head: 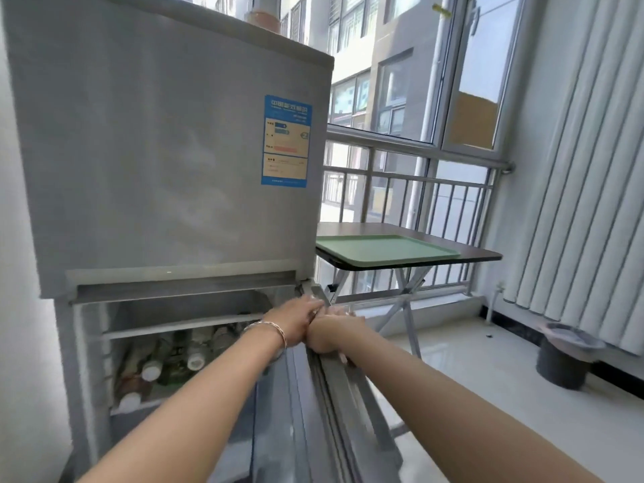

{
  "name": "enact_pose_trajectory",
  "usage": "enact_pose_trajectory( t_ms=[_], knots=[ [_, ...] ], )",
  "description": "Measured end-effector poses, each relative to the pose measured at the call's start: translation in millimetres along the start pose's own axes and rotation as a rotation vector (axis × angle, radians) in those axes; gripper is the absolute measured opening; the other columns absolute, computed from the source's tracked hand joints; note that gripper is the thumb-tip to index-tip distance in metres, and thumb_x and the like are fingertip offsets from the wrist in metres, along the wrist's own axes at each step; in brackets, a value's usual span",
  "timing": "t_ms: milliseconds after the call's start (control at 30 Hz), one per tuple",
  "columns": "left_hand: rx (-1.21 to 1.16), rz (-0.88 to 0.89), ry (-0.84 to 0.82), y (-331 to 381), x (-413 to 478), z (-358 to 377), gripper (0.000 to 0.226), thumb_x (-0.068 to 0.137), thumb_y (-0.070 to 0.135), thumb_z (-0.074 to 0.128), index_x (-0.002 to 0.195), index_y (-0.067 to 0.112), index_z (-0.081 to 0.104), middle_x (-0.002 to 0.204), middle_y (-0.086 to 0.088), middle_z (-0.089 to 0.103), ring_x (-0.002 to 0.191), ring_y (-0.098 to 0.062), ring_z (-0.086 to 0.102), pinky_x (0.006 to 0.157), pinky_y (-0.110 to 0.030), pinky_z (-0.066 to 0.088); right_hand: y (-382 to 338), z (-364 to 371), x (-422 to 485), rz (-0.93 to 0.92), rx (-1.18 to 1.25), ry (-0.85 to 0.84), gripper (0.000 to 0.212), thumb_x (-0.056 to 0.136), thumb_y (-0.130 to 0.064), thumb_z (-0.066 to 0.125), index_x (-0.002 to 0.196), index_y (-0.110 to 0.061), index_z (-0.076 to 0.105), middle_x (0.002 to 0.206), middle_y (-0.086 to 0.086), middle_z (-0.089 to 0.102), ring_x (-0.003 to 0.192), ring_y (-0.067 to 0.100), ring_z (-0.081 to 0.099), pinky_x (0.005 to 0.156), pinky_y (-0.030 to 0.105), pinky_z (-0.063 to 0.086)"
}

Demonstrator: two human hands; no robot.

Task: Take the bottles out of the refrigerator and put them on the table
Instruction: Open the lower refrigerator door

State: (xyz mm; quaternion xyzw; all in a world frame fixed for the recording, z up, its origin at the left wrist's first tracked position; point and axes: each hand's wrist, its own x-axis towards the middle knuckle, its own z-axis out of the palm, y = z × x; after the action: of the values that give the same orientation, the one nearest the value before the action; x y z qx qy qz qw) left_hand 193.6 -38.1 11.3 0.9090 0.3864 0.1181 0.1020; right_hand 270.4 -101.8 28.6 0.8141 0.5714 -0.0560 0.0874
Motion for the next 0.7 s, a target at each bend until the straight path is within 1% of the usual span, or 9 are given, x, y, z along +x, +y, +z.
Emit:
enact_pose_trajectory(
  t_ms=[67,167,200,267,333,400,467,533,700],
  knots=[
    [0.062,0.057,0.027,18,11,10,0.051,0.097,0.013,0.041,0.147,0.021,0.037,0.152,-0.005,0.034,0.143,-0.022,0.032,0.115,-0.042,0.032,20,4,-3,0.008,-0.027,0.002,0.073,0.100,-0.019,0.033,0.154,-0.006,-0.014,0.166,0.009,-0.010,0.153,0.031,-0.009,0.116,0.067,0.004],
    [0.135,0.089,0.005,41,28,27,0.055,0.098,0.014,0.039,0.152,0.016,0.025,0.159,-0.004,0.025,0.148,-0.019,0.020,0.119,-0.034,0.022,48,13,-3,0.082,-0.041,0.041,0.077,0.099,-0.025,0.035,0.154,-0.005,-0.014,0.166,0.008,-0.010,0.153,0.027,-0.010,0.117,0.066,0.003],
    [0.150,0.086,-0.011,45,31,31,0.058,0.099,0.016,0.038,0.154,0.015,0.019,0.161,-0.004,0.018,0.150,-0.020,0.014,0.121,-0.036,0.019,55,17,-2,0.105,-0.030,0.056,0.080,0.099,-0.030,0.037,0.154,-0.006,-0.014,0.166,0.008,-0.010,0.153,0.026,-0.011,0.117,0.065,0.004],
    [0.106,0.046,-0.026,54,37,40,0.059,0.102,0.024,0.032,0.156,0.020,0.009,0.164,-0.001,0.005,0.152,-0.020,0.003,0.121,-0.047,0.018,73,26,3,0.120,0.016,0.109,0.086,0.096,-0.043,0.041,0.155,-0.009,-0.013,0.166,0.008,-0.007,0.153,0.025,-0.009,0.115,0.066,0.007],
    [0.079,0.018,-0.017,60,44,51,0.059,0.102,0.033,0.027,0.156,0.027,0.004,0.165,0.003,-0.002,0.152,-0.019,-0.002,0.121,-0.053,0.011,92,34,7,0.109,0.031,0.164,0.097,0.090,-0.059,0.043,0.156,-0.014,-0.011,0.166,0.006,-0.006,0.153,0.026,-0.007,0.113,0.068,0.010],
    [0.098,0.011,0.006,66,50,62,0.060,0.101,0.040,0.025,0.155,0.032,-0.002,0.164,0.006,-0.006,0.152,-0.018,-0.004,0.121,-0.055,0.001,112,40,14,0.089,-0.002,0.198,0.107,0.084,-0.072,0.045,0.157,-0.017,-0.011,0.166,0.004,-0.009,0.153,0.026,-0.010,0.112,0.069,0.008],
    [0.098,0.001,0.034,72,58,70,0.063,0.100,0.046,0.025,0.154,0.035,-0.004,0.164,0.007,-0.007,0.152,-0.018,-0.005,0.120,-0.054,-0.003,129,44,22,0.078,-0.023,0.223,0.113,0.079,-0.077,0.047,0.156,-0.019,-0.013,0.166,0.004,-0.012,0.153,0.026,-0.013,0.114,0.070,0.005],
    [0.078,-0.010,0.055,76,66,75,0.065,0.098,0.050,0.026,0.154,0.035,-0.004,0.164,0.007,-0.008,0.152,-0.019,-0.006,0.119,-0.055,-0.004,140,46,29,0.078,-0.031,0.243,0.117,0.076,-0.079,0.048,0.156,-0.022,-0.015,0.166,0.004,-0.013,0.153,0.026,-0.013,0.115,0.069,0.003],
    [0.054,-0.007,0.045,79,77,77,0.066,0.097,0.053,0.025,0.154,0.035,-0.002,0.164,0.008,-0.008,0.152,-0.019,-0.007,0.119,-0.058,-0.001,153,52,42,0.079,-0.026,0.291,0.122,0.070,-0.083,0.050,0.156,-0.026,-0.014,0.166,0.004,-0.012,0.153,0.026,-0.010,0.115,0.067,0.002]
  ],
)
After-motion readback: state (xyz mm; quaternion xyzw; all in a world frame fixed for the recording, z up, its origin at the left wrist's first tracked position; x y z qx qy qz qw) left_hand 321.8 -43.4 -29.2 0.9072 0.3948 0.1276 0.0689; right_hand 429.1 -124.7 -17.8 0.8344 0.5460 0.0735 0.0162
